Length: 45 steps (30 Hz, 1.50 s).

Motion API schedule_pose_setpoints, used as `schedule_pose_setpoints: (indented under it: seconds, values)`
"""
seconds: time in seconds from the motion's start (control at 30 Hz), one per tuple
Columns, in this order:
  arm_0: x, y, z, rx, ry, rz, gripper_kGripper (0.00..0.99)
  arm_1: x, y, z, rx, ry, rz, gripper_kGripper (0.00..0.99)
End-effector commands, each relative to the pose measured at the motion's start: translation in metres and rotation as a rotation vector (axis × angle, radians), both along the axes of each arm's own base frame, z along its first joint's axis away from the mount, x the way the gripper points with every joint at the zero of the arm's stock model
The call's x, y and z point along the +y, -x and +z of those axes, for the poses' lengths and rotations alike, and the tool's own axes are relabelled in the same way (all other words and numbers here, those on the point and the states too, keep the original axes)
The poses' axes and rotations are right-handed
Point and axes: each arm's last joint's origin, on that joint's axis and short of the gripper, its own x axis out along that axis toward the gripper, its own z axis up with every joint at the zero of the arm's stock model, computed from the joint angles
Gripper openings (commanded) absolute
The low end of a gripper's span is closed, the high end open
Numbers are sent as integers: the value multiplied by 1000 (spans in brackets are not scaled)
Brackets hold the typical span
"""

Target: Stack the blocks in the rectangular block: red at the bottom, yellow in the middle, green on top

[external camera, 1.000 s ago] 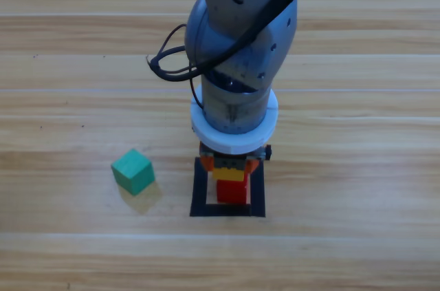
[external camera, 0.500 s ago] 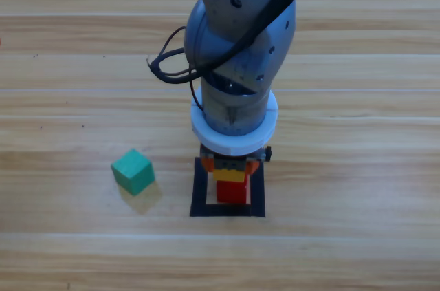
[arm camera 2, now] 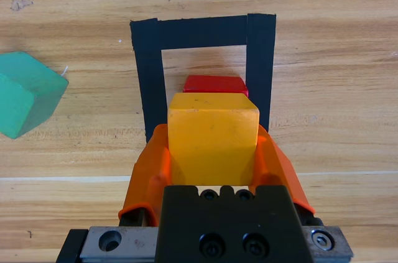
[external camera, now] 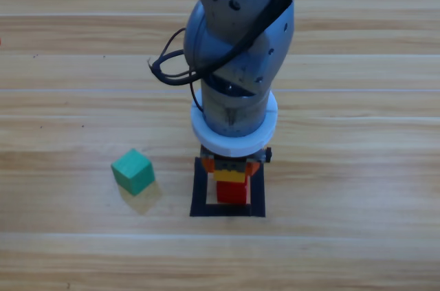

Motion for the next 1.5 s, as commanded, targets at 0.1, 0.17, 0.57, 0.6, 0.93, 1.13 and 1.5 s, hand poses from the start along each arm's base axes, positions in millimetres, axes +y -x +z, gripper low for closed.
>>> schedule_pose_setpoints:
  seconds: [0.1,0.17,0.57,0.6,0.93,1.13,1.5]
  values:
    - [-3,-4,-7,22,-8,13,990,10,5,-41,26,91,10,20]
    - [-4,-4,-7,22,-8,12,990,11,5,-42,27,92,9,20]
    - [-4,-5,-7,23,-9,12,990,13,2,-44,26,88,10,689]
    - [-4,-5,-7,23,-9,12,990,12,1,-46,31,90,8,805]
    - [-4,-5,-7,25,-9,13,990,12,-1,-32,11,61,10,990]
    - [-5,-6,-7,26,-8,14,990,13,-2,-24,0,43,20,990]
    - [-6,-7,-8,29,-13,13,990,12,2,-6,-39,25,51,990]
